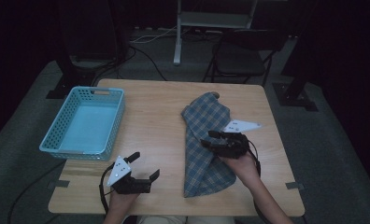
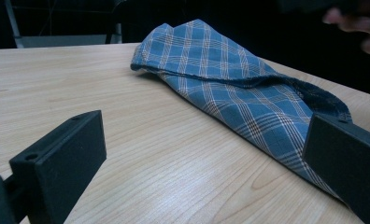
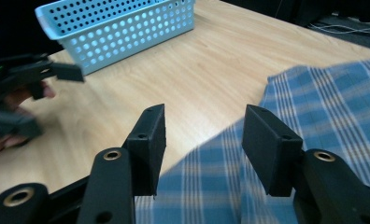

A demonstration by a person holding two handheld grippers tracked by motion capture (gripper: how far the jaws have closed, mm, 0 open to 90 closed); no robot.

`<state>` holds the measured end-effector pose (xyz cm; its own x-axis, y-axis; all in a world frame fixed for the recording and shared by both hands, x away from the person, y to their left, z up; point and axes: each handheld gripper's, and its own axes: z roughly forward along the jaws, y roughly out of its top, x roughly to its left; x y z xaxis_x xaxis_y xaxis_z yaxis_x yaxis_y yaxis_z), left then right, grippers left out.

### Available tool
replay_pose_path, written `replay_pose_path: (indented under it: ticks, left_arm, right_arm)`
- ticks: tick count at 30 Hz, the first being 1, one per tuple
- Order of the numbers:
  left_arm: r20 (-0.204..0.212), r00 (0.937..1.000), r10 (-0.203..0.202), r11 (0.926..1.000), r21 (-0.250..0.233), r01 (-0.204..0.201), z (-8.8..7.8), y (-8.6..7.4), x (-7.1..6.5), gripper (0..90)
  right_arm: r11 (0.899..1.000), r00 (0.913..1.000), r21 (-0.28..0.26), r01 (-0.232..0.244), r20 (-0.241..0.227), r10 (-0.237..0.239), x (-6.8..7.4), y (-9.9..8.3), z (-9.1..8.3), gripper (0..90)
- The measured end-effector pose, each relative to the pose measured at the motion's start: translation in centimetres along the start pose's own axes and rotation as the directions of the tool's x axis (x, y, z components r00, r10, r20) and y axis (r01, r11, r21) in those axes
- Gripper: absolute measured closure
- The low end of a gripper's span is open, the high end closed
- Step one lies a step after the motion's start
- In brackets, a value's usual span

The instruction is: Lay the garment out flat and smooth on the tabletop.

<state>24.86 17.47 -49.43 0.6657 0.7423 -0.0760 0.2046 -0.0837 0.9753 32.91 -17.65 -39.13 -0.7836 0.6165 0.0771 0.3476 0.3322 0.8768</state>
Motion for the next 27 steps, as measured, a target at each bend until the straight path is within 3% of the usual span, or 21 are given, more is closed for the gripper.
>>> replay_pose_path:
  ticks: [6, 13, 19, 27]
  left_arm:
    - [0.003, 1.0, -0.001, 1.0, 0.0, 0.001, 0.0, 0.0, 0.0, 0.3]
    - [0.006, 1.0, -0.002, 1.0, -0.001, 0.002, 0.0, 0.0, 0.0, 0.3]
    - [0.011, 0.9999, -0.003, 1.0, 0.0, 0.003, -0.1, 0.0, 0.0, 0.3]
    - [0.013, 0.9999, -0.004, 1.0, -0.002, 0.004, 0.0, 0.0, 0.0, 0.4]
  right_arm:
    - [0.998, 0.9994, 0.063, 0.011, 0.032, -0.013, -1.2, 2.3, 4.2, 51.7]
    - [0.988, 0.9979, 0.155, -0.01, 0.065, 0.0, -2.8, 3.1, 8.8, 52.3]
    - [0.977, 0.9937, 0.209, -0.028, 0.112, 0.005, -3.9, 3.0, 11.4, 52.7]
    - [0.951, 0.9792, 0.31, 0.005, 0.191, -0.068, -4.6, 1.1, 14.2, 52.7]
